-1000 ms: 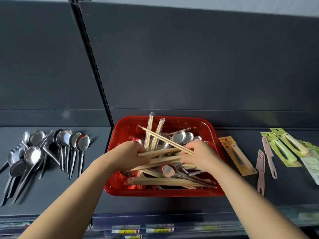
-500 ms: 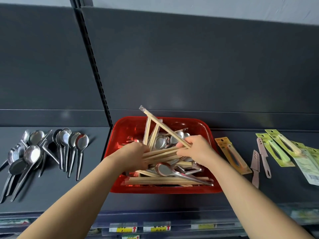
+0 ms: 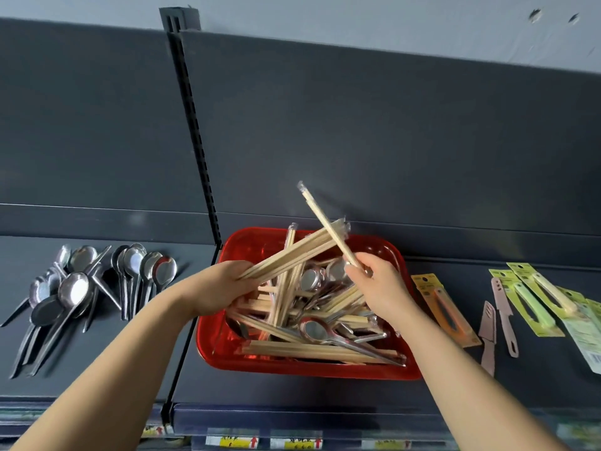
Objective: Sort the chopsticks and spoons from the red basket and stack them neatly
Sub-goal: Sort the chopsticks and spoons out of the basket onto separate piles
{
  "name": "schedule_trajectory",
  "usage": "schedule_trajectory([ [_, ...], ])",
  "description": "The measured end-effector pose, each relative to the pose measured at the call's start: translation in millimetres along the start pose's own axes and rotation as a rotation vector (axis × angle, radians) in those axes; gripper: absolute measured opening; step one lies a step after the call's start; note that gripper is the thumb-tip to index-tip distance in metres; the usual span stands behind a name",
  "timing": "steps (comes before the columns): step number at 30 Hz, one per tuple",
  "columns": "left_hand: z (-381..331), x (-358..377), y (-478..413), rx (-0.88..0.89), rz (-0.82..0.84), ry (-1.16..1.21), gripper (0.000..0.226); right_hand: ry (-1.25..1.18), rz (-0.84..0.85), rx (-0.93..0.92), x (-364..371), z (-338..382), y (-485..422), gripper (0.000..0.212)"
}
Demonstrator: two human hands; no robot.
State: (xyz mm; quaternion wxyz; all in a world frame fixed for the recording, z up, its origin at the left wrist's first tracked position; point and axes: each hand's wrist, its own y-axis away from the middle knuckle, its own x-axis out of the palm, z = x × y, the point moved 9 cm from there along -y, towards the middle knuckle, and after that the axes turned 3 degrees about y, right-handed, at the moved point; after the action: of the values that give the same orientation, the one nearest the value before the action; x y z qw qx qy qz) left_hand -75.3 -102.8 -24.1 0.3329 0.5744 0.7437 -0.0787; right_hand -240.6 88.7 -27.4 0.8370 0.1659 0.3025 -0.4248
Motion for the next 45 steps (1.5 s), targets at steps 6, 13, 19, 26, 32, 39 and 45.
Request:
schedule_trajectory([
  [6, 6.2, -47.5, 36.5, 0.032, -0.273, 0.192, 0.023, -0.171, 0.070, -0.134, 36.2, 70.0, -6.3, 0.022],
  [13, 77.9, -128.5, 129.5, -0.087, -0.589, 0.194, 0.022, -0.401, 0.310, -0.251, 147.9, 190.2, -5.3, 0.021],
  [19, 179.4, -202.6, 237.0, -0.304, -0.861, 0.165, 0.021, -0.345, 0.453, -0.352, 279.4, 300.2, 29.5, 0.025],
  [26, 302.8, -287.4, 363.1, -0.497, -1.038, 0.159, 0.023, -0.358, 0.572, -0.277, 441.4, 402.6, 84.2, 0.023],
  [32, 393.5, -355.7, 418.3, -0.669, -1.008, 0.013, 0.022, -0.265, 0.548, -0.250, 545.2, 454.4, 104.8, 0.023],
  [39, 463.8, -408.0, 403.6, -0.724, -0.964, 0.000, 0.025, -0.085, 0.484, -0.192, 621.6, 476.2, 85.9, 0.023],
  [45, 508.1, -443.7, 358.2, -0.738, -0.866, -0.003, 0.028, 0.002, 0.451, -0.194, 667.6, 497.7, 53.0, 0.026],
])
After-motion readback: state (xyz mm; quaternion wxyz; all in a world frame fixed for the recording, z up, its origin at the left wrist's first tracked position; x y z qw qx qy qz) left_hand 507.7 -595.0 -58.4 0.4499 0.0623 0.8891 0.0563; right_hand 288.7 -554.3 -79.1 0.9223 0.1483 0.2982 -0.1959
